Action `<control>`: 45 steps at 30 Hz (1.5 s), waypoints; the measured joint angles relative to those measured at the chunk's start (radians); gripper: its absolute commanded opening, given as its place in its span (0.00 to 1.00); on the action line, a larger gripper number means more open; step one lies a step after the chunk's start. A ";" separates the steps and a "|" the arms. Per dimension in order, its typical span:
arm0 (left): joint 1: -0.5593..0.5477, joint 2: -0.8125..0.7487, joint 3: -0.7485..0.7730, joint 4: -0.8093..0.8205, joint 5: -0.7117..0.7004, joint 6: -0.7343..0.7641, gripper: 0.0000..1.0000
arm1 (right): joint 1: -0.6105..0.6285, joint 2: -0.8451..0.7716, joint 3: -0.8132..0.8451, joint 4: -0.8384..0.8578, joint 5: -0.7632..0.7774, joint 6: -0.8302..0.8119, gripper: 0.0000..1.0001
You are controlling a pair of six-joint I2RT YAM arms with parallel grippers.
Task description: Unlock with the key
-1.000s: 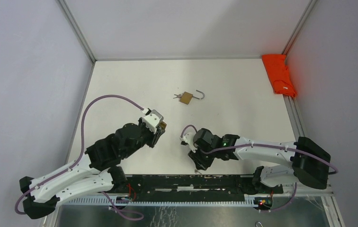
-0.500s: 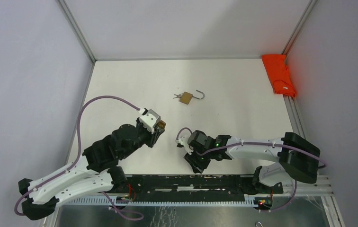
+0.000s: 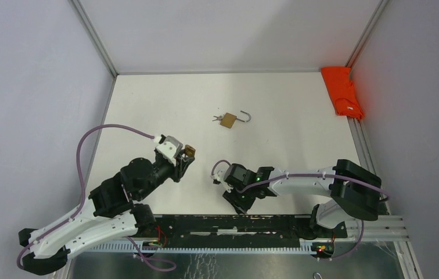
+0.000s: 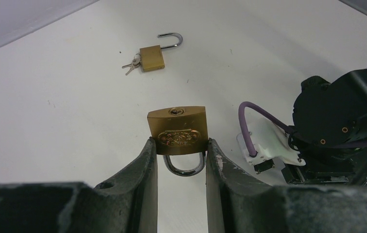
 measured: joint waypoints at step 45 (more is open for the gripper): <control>0.000 0.001 -0.008 0.004 0.005 -0.010 0.02 | -0.204 -0.226 -0.065 0.170 0.014 0.108 0.00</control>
